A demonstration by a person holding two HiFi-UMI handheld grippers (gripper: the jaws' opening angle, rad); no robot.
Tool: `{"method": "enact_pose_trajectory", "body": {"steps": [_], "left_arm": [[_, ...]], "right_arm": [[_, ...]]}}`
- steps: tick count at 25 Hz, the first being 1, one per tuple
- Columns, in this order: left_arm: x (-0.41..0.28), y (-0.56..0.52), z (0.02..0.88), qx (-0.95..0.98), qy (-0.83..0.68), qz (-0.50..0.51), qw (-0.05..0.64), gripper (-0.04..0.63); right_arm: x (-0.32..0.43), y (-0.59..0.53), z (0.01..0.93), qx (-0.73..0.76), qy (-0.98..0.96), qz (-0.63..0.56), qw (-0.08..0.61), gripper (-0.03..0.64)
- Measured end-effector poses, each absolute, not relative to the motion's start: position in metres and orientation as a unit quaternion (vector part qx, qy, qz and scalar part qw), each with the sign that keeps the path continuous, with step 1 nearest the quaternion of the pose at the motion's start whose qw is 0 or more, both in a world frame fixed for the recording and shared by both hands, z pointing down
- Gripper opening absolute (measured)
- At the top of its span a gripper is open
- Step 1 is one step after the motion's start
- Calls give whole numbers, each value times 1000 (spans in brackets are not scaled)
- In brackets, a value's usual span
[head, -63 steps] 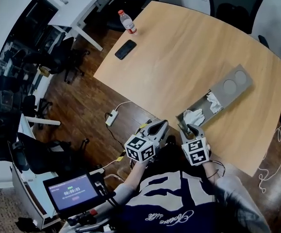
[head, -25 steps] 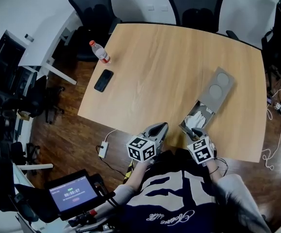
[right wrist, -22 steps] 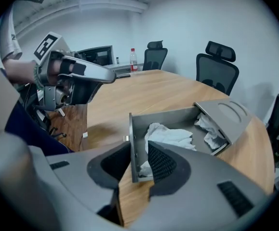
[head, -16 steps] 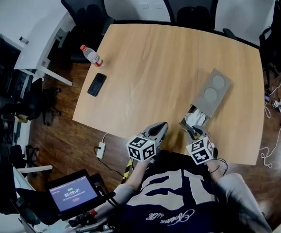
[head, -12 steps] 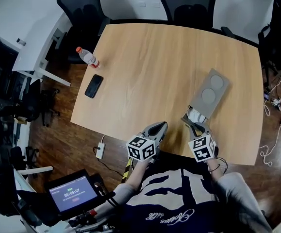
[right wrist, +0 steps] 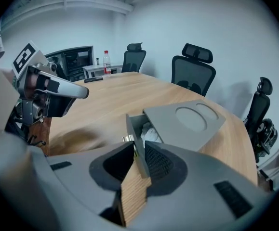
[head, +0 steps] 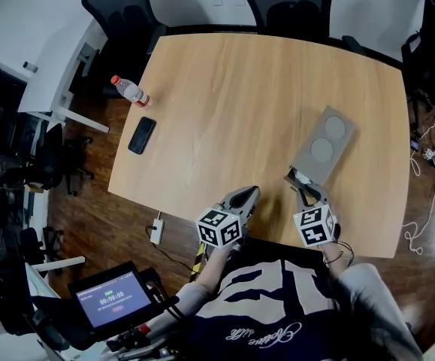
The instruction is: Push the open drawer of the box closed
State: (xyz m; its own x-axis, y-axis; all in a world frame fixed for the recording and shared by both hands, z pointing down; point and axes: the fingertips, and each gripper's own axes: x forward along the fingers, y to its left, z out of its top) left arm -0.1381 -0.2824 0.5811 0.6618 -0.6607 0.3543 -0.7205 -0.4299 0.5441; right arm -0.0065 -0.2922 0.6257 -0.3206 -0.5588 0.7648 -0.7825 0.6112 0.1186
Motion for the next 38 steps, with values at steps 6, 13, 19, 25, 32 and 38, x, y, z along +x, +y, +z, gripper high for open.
{"method": "enact_pose_trajectory", "body": {"steps": [6,13,19,25,32,38], "left_arm": [[-132,-283,583,846,-402,48,347,-2],[-127,-279,583,850,-392,51,348,-2],[-123,-278,582,853,-386,53,347,-2],[-125,-271,578,853,-390,54,343,-2],[-137,-282,584,848,-402,54,341,-2],[-139,-282,587,848,-403,57,339,-2]], "right_arm": [[-6,-292,624,425,-800,126,404,70],[-12,-280,602,429,-815,120,369,69],[-11,-262,619,423,-813,157,368,0],[-2,-265,628,435,-803,178,365,-2],[4,-304,634,461,-794,176,355,-2],[6,-320,637,472,-789,171,355,-2]]}}
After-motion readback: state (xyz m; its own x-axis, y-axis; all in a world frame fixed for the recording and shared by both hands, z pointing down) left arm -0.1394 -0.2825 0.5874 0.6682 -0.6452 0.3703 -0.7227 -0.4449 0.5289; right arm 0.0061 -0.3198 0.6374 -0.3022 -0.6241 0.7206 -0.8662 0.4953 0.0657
